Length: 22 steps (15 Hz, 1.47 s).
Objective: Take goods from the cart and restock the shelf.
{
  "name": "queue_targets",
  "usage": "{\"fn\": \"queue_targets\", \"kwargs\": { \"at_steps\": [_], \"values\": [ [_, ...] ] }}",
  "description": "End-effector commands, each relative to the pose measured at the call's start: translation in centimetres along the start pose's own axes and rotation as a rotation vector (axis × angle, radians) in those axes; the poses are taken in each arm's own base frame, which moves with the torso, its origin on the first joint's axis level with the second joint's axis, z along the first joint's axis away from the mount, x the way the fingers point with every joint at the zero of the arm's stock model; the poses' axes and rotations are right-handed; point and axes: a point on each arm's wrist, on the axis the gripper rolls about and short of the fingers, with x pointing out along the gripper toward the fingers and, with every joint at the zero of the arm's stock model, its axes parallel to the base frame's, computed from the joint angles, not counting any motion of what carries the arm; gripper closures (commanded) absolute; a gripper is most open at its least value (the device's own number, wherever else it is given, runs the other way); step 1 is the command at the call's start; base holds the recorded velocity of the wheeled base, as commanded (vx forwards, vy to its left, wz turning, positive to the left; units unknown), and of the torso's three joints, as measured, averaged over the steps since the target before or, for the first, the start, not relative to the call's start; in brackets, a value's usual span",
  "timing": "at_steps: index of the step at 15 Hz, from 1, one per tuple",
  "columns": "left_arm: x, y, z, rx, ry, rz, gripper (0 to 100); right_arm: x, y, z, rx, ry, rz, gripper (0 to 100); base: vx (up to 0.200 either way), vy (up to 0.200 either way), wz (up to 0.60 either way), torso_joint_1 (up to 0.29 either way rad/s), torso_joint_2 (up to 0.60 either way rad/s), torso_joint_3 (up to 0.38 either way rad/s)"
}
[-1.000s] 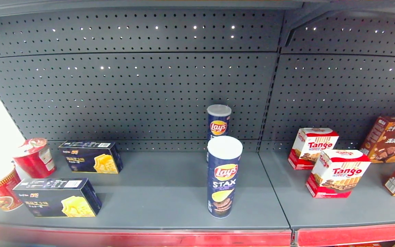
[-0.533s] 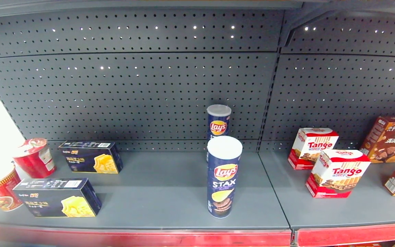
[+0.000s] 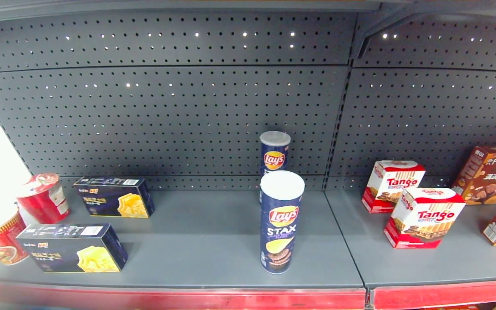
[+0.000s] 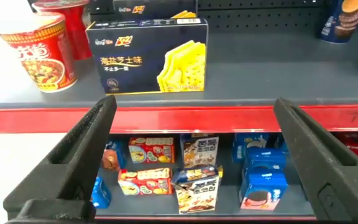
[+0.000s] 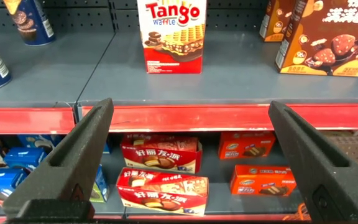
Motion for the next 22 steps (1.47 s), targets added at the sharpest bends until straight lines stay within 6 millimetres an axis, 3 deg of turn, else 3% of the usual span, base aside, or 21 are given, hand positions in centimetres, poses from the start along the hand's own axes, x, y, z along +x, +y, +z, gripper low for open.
{"fn": "queue_targets", "kwargs": {
  "at_steps": [1, 5, 22],
  "values": [
    [0.02, 0.00, 0.00, -0.003, 0.003, 0.002, 0, 0.01, 0.00, 0.02, 0.005, -0.001, 0.000, 0, 0.000, 0.000, 0.00, 0.000, 0.00, 0.000],
    [0.04, -0.04, -0.04, 0.020, 0.005, -0.022, 0, 0.01, 0.00, 0.02, 0.005, -0.001, 0.000, 0, -0.150, 0.000, 0.00, 0.003, 0.00, 0.001],
    [0.02, 0.00, 0.00, 0.008, 0.003, 0.001, 0, 0.01, 0.00, 0.02, 0.005, -0.001, 0.002, 0, 0.000, -0.012, 0.00, 0.000, 0.00, 0.000]
  ]
}}
